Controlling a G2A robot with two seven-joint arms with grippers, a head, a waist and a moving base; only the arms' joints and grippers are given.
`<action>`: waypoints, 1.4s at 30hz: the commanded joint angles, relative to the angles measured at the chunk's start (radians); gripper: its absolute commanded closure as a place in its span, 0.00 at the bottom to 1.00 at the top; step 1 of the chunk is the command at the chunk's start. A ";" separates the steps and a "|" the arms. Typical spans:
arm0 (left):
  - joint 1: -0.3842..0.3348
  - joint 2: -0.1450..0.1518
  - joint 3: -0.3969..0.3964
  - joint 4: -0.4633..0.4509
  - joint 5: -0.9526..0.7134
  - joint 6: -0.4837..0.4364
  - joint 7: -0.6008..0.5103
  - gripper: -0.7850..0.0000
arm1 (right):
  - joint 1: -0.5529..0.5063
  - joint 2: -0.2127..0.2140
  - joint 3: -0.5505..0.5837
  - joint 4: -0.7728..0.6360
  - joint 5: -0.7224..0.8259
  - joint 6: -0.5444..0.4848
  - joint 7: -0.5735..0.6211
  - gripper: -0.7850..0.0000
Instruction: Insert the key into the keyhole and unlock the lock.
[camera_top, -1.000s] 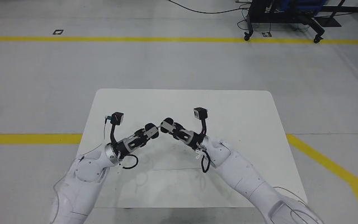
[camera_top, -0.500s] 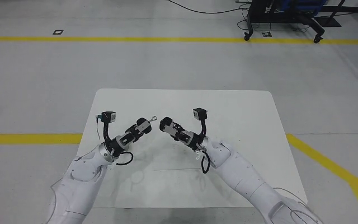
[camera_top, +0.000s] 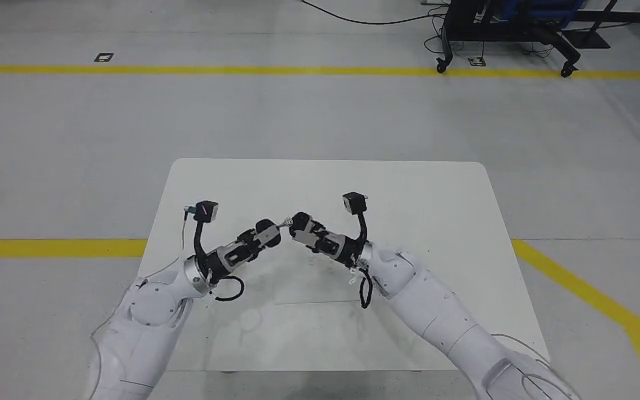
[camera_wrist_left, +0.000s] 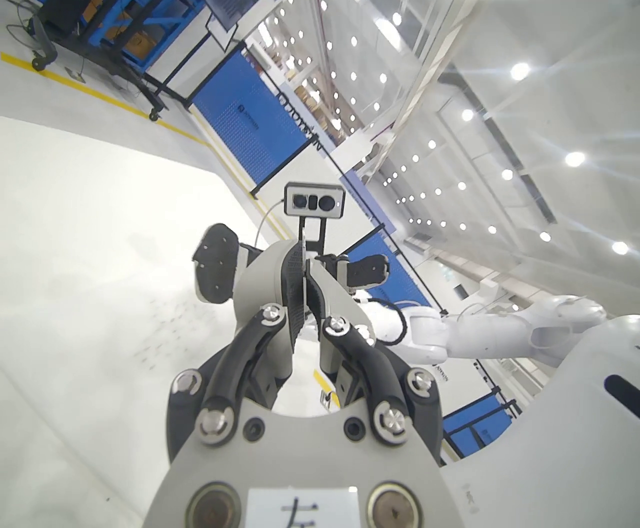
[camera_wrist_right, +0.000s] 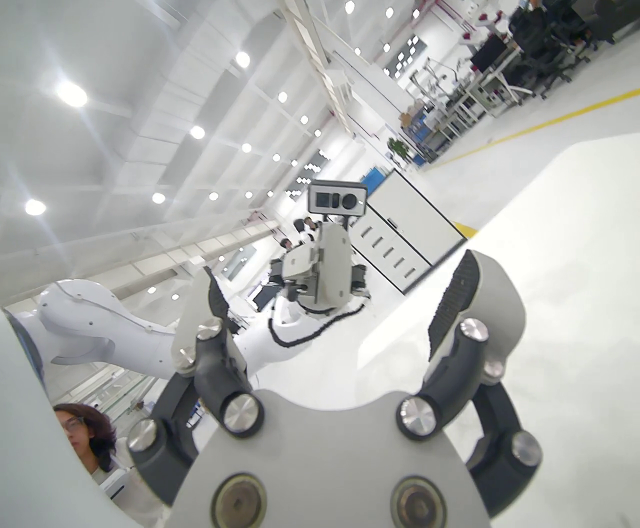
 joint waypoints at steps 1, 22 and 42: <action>-0.004 0.007 -0.005 -0.004 0.023 0.021 -0.059 1.00 | -0.005 0.024 0.034 -0.018 -0.019 0.035 0.101 0.00; -0.050 0.029 0.059 0.008 0.027 0.030 -0.242 1.00 | -0.151 0.139 0.210 -0.326 0.094 0.301 0.517 0.65; -0.073 0.040 0.095 0.023 0.041 0.002 -0.239 1.00 | -0.134 0.144 0.182 -0.317 0.108 0.334 0.543 1.00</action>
